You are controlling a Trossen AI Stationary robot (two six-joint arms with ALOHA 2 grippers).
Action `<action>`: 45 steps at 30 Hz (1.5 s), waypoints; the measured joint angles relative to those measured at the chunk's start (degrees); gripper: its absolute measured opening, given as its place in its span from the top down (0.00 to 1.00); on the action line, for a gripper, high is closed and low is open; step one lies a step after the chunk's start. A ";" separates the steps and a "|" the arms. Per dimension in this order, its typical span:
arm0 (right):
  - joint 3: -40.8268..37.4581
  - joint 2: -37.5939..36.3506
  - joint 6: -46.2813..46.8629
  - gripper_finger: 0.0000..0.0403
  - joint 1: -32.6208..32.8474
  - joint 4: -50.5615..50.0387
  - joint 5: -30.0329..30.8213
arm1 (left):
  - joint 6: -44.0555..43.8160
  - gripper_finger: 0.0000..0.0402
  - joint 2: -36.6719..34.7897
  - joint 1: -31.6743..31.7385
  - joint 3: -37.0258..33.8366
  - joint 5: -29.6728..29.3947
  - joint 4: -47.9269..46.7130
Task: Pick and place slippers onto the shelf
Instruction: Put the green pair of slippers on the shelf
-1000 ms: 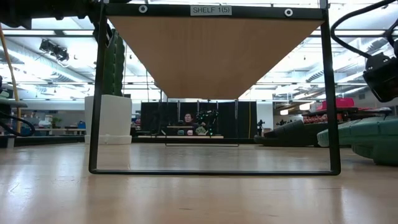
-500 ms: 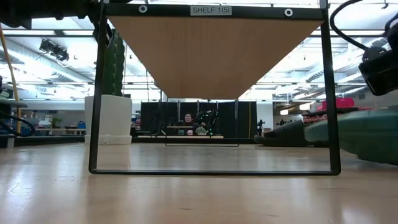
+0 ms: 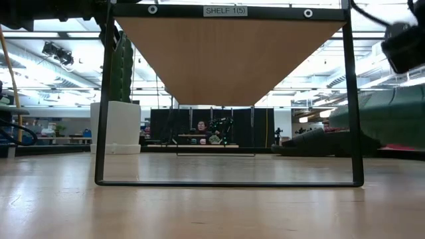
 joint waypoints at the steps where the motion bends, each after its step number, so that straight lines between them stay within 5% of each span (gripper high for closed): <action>1: 1.35 -0.04 -0.71 0.65 0.00 -1.53 -0.11 | 0.00 0.95 0.00 0.00 0.00 0.00 0.01; 27: 29.54 -0.28 -7.96 0.66 -0.04 -36.46 1.99 | -0.07 0.96 0.00 0.00 0.01 0.00 -0.06; 45: 29.38 -0.50 -16.50 0.66 -12.27 -25.61 7.36 | -0.17 0.96 0.01 -0.01 0.00 0.00 -0.04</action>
